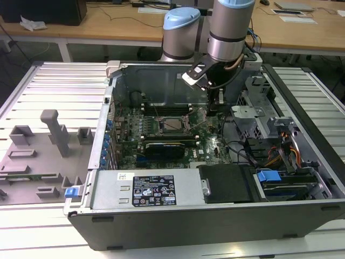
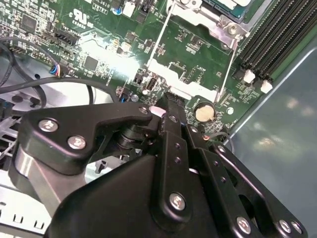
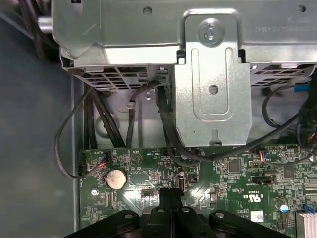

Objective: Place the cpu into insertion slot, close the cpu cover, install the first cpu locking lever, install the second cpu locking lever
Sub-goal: 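Close the cpu cover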

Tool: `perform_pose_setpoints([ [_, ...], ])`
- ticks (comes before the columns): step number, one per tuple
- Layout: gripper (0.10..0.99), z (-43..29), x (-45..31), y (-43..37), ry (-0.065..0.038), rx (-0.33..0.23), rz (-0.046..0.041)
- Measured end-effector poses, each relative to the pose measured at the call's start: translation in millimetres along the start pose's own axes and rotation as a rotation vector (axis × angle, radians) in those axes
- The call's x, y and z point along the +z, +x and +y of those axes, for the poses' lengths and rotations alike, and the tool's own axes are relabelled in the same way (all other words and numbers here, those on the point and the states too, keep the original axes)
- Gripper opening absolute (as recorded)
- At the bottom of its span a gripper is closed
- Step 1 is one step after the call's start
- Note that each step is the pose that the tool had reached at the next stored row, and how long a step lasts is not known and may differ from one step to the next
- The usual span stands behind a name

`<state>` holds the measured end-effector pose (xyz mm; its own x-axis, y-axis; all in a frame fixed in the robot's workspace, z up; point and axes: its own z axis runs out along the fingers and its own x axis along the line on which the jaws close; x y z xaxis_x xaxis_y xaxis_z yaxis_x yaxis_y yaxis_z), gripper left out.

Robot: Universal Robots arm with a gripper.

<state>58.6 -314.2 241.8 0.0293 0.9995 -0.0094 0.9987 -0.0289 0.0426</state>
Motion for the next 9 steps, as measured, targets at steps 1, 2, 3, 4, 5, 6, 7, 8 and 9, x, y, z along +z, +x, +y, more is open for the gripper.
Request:
perform_pose_setpoints([
  [1, 0.106, 0.0, 0.0, 0.0, 0.000, 0.000, -0.0002],
  [2, 0.106, 0.0, 0.0, 0.0, 0.000, 0.000, -0.0001],
  [3, 0.106, 0.0, 0.0, 0.0, 0.000, 0.000, -0.0001],
  [4, 0.106, 0.0, 0.0, 0.0, 0.000, 0.000, -0.0001],
  [5, 0.106, 0.0, 0.0, 0.0, 0.000, 0.000, 0.0000],
  [6, 0.106, 0.1, 0.1, 0.0, 0.004, 0.000, 0.0001],
  [7, 0.106, 0.1, 0.2, 0.0, 0.013, 0.000, -0.0002],
  [8, 0.106, 0.3, 0.3, 0.0, 0.026, 0.000, -0.0007],
  [9, 0.106, 0.6, 0.6, 0.0, 0.055, -0.001, -0.0015],
])
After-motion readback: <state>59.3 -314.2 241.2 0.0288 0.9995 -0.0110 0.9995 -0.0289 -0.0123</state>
